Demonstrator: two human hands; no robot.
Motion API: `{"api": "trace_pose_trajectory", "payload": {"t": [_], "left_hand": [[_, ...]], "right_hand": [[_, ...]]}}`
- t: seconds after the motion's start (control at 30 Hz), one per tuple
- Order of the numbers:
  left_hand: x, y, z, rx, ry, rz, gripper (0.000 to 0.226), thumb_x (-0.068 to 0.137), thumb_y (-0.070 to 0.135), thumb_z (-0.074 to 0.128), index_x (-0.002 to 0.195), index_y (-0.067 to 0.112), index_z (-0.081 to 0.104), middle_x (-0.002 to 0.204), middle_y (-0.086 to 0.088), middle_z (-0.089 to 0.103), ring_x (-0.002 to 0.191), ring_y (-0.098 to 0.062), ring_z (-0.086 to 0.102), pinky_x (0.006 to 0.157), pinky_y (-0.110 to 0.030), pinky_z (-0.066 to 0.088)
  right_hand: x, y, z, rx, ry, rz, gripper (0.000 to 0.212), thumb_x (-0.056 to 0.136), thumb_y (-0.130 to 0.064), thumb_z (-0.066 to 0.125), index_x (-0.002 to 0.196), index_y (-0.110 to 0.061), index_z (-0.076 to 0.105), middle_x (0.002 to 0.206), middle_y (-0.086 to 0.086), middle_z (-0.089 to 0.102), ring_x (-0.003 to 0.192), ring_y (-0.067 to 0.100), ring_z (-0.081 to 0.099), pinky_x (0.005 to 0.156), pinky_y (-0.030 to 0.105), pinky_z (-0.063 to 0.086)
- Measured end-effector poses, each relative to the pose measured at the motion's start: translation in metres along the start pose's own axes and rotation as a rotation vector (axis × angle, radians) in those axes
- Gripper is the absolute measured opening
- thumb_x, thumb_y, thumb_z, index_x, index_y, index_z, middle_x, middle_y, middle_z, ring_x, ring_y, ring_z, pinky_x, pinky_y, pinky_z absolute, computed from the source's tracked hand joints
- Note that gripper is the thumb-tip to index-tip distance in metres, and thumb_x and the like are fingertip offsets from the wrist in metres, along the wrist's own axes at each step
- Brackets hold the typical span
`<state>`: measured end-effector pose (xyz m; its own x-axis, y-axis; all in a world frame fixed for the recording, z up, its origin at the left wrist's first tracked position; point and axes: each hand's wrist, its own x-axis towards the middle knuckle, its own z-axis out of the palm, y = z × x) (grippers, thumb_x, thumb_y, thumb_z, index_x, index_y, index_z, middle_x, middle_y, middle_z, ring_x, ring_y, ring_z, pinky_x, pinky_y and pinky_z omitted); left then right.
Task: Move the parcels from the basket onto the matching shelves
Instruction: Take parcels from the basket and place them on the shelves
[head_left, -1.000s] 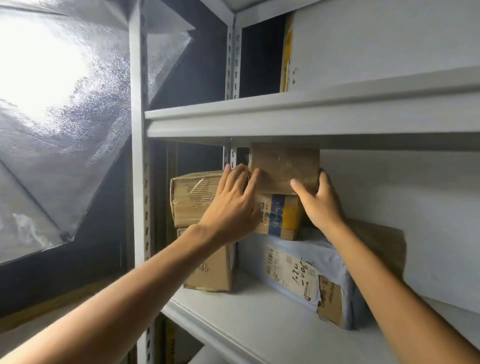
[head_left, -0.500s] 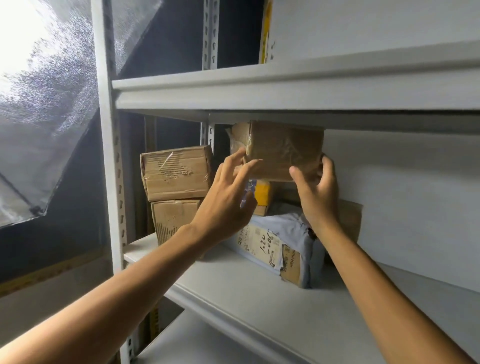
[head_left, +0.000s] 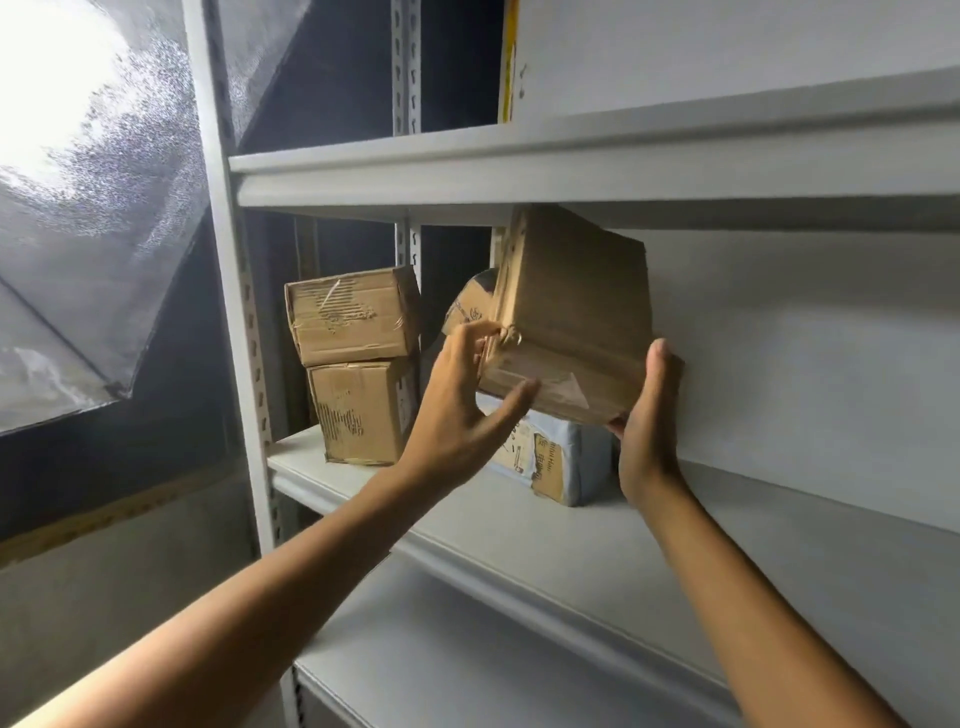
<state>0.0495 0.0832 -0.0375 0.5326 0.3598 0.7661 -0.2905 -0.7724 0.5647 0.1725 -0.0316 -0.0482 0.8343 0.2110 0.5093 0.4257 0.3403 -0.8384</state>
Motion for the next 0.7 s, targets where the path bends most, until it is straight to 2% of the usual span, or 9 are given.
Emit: {"api": "trace_pose_trajectory", "payload": {"t": [0.1, 0.17, 0.2, 0.3, 0.4, 0.47, 0.53, 0.63, 0.7], "left_hand": [[-0.007, 0.011, 0.002, -0.151, -0.047, -0.122, 0.05, 0.077, 0.056, 0.058, 0.116, 0.033, 0.038, 0.12, 0.018, 0.052, 0.102, 0.0, 0.056, 0.071, -0.003, 0.045], [-0.01, 0.012, 0.004, -0.234, -0.054, -0.181, 0.05, 0.08, 0.057, 0.06, 0.117, 0.029, 0.04, 0.112, 0.02, 0.051, 0.098, 0.0, 0.057, 0.064, 0.001, 0.043], [-0.012, 0.011, 0.005, -0.263, -0.059, -0.199, 0.051, 0.081, 0.055, 0.06, 0.12, 0.03, 0.04, 0.115, 0.017, 0.051, 0.1, -0.002, 0.056, 0.064, 0.001, 0.043], [-0.016, 0.005, 0.007, -0.325, -0.109, -0.214, 0.055, 0.078, 0.049, 0.057, 0.129, 0.037, 0.039, 0.132, 0.007, 0.046, 0.11, -0.009, 0.053, 0.069, -0.007, 0.048], [-0.016, 0.001, 0.008, -0.358, -0.171, -0.187, 0.058, 0.077, 0.047, 0.06, 0.13, 0.037, 0.039, 0.127, 0.011, 0.048, 0.108, -0.007, 0.053, 0.068, -0.005, 0.047], [-0.013, -0.001, 0.012, -0.381, -0.208, -0.17, 0.059, 0.08, 0.048, 0.067, 0.13, 0.034, 0.041, 0.119, 0.017, 0.05, 0.105, -0.004, 0.054, 0.067, -0.003, 0.046], [-0.011, -0.003, 0.016, -0.402, -0.248, -0.168, 0.061, 0.076, 0.049, 0.065, 0.129, 0.03, 0.041, 0.118, 0.014, 0.053, 0.104, -0.003, 0.055, 0.068, -0.007, 0.048], [-0.014, -0.004, 0.025, -0.441, -0.337, -0.163, 0.057, 0.074, 0.046, 0.063, 0.125, 0.028, 0.043, 0.124, 0.007, 0.054, 0.109, -0.01, 0.056, 0.082, -0.023, 0.049], [-0.018, -0.005, 0.032, -0.486, -0.4, -0.144, 0.052, 0.075, 0.04, 0.064, 0.121, 0.025, 0.045, 0.124, 0.005, 0.057, 0.108, -0.013, 0.058, 0.086, -0.033, 0.051]], "right_hand": [[-0.013, -0.005, -0.016, 0.0, 0.014, 0.026, 0.024, 0.081, -0.053, 0.048, 0.097, -0.036, 0.052, 0.112, 0.002, 0.061, 0.11, 0.023, 0.058, 0.097, 0.055, 0.047], [-0.018, -0.004, -0.024, 0.016, -0.032, 0.014, 0.023, 0.08, -0.044, 0.054, 0.1, -0.031, 0.051, 0.11, 0.001, 0.063, 0.105, 0.021, 0.061, 0.095, 0.051, 0.049], [-0.021, -0.005, -0.028, 0.027, -0.053, 0.005, 0.026, 0.081, -0.039, 0.057, 0.105, -0.029, 0.052, 0.111, 0.0, 0.063, 0.103, 0.015, 0.063, 0.094, 0.046, 0.051], [-0.028, -0.009, -0.038, -0.024, -0.112, -0.045, 0.039, 0.083, -0.03, 0.061, 0.121, -0.028, 0.052, 0.11, -0.009, 0.065, 0.091, -0.008, 0.063, 0.083, 0.018, 0.052], [-0.031, -0.012, -0.048, -0.096, -0.111, -0.056, 0.042, 0.084, -0.03, 0.059, 0.126, -0.026, 0.054, 0.112, -0.013, 0.065, 0.095, -0.009, 0.061, 0.077, 0.008, 0.047], [-0.034, -0.013, -0.055, -0.162, -0.087, -0.044, 0.049, 0.083, -0.034, 0.059, 0.131, -0.026, 0.053, 0.116, -0.011, 0.064, 0.102, -0.005, 0.059, 0.075, 0.006, 0.045], [-0.04, -0.014, -0.062, -0.186, -0.042, -0.028, 0.046, 0.089, -0.032, 0.062, 0.133, -0.026, 0.053, 0.12, -0.009, 0.064, 0.106, -0.001, 0.059, 0.075, 0.007, 0.046], [-0.052, -0.017, -0.075, -0.191, 0.061, 0.01, 0.04, 0.09, -0.036, 0.063, 0.128, -0.03, 0.056, 0.117, -0.011, 0.066, 0.107, 0.006, 0.062, 0.08, 0.016, 0.048], [-0.062, -0.021, -0.086, -0.176, 0.124, 0.044, 0.046, 0.084, -0.044, 0.067, 0.128, -0.037, 0.056, 0.115, -0.013, 0.067, 0.106, 0.006, 0.063, 0.082, 0.022, 0.049]]}}
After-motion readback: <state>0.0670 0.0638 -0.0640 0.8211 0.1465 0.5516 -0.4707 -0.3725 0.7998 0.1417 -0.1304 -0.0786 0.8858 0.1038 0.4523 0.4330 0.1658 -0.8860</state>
